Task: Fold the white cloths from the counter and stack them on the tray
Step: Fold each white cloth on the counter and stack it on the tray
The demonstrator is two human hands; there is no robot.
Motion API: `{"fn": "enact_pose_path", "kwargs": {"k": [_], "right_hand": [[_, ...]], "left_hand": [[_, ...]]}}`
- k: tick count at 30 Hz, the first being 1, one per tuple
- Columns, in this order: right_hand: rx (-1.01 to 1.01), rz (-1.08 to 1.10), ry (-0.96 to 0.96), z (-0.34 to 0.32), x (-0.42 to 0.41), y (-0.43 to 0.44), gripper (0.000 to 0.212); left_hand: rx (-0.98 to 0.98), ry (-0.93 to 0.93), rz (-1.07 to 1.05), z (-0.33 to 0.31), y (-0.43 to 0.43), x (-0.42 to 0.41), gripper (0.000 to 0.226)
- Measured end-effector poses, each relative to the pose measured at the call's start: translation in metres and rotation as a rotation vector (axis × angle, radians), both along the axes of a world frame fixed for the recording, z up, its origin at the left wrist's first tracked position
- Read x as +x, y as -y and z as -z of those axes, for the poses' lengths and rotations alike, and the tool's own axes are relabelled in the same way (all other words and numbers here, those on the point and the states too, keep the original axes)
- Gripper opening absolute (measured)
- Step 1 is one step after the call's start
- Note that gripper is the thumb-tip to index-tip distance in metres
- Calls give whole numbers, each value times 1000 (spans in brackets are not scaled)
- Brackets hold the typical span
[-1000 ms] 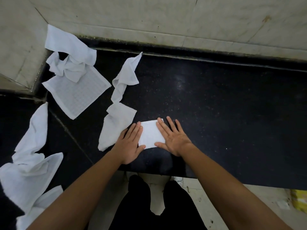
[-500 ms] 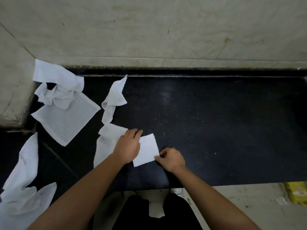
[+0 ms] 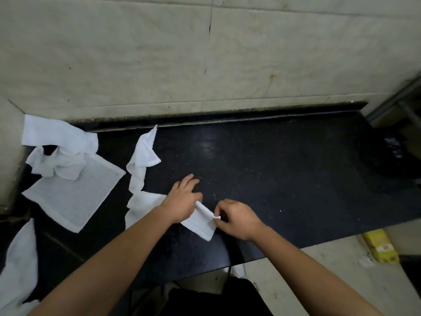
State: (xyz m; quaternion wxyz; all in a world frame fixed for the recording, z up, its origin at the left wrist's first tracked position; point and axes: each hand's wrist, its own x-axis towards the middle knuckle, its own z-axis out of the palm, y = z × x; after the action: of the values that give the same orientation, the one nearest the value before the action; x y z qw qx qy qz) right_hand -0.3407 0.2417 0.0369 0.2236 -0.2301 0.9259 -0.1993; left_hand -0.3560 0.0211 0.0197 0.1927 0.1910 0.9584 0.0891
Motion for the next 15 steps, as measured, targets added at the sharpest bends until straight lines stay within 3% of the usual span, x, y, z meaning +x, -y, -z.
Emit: {"fn": "enact_pose_path", "kwargs": {"k": [4,7,10,12,15], "right_hand": [[-80,176,-13,-18,-8,-8,15],[-163,278,3,-27,-11,-11,23],[-236,371,17,-37,-12,-12,11],[-396,537,151,-42,-9,-12,4],[-649,751,370,-43,-3,-13,13]], "left_hand": [[209,-64,-91,-21,12,0,10],[396,-60,-186,-36,19,0,10],[629,129,-364,-52,25,0,12],[830,289,-498,-61,25,3,6],[1010,459,-583,-72,16,13,15]]}}
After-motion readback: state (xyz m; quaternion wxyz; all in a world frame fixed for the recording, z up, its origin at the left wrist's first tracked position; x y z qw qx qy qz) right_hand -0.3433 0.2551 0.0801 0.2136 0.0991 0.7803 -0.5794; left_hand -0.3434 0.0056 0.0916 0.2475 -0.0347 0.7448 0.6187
